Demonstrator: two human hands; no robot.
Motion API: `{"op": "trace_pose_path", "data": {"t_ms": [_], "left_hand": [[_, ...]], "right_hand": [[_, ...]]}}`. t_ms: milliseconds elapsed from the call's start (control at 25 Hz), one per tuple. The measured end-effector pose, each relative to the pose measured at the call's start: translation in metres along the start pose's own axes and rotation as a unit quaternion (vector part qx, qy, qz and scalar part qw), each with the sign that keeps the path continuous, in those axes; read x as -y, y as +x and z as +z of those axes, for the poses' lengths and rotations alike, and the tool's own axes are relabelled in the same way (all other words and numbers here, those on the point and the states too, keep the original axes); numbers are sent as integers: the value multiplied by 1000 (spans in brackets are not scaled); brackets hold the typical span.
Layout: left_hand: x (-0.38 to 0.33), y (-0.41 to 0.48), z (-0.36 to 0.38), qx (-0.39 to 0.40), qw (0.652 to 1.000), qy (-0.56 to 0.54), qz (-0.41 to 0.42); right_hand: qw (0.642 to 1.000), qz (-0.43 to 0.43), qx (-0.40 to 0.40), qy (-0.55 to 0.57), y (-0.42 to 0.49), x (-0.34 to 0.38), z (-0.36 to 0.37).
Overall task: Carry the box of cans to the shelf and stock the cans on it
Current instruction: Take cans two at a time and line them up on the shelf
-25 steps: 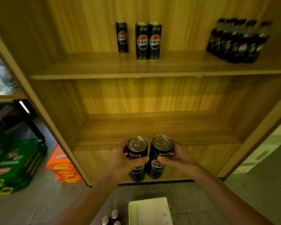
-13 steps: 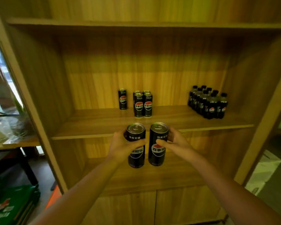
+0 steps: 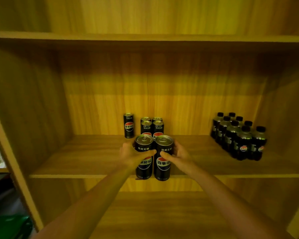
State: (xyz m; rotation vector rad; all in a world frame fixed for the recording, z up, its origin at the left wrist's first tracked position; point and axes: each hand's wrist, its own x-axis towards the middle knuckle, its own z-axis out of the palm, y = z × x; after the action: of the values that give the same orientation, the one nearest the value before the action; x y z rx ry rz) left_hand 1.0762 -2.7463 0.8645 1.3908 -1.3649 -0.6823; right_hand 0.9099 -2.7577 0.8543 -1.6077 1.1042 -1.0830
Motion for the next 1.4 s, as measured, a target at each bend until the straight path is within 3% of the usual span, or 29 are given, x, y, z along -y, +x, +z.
{"op": "trace_pose_path", "data": {"t_ms": [680, 960, 1160, 1280, 1400], "left_hand": [[66, 123, 45, 34, 999, -32, -15], [80, 144, 52, 29, 999, -9, -33], [88, 151, 55, 34, 999, 6, -3], [90, 147, 57, 32, 999, -14, 1], [113, 130, 56, 98, 994, -49, -19]], "right_hand": [[1000, 8, -12, 2, 121, -55, -3], [1000, 23, -15, 2, 140, -66, -3], [999, -4, -25, -43, 147, -72, 0], [999, 0, -37, -16, 145, -80, 2], [997, 39, -38, -60, 129, -105, 8]]}}
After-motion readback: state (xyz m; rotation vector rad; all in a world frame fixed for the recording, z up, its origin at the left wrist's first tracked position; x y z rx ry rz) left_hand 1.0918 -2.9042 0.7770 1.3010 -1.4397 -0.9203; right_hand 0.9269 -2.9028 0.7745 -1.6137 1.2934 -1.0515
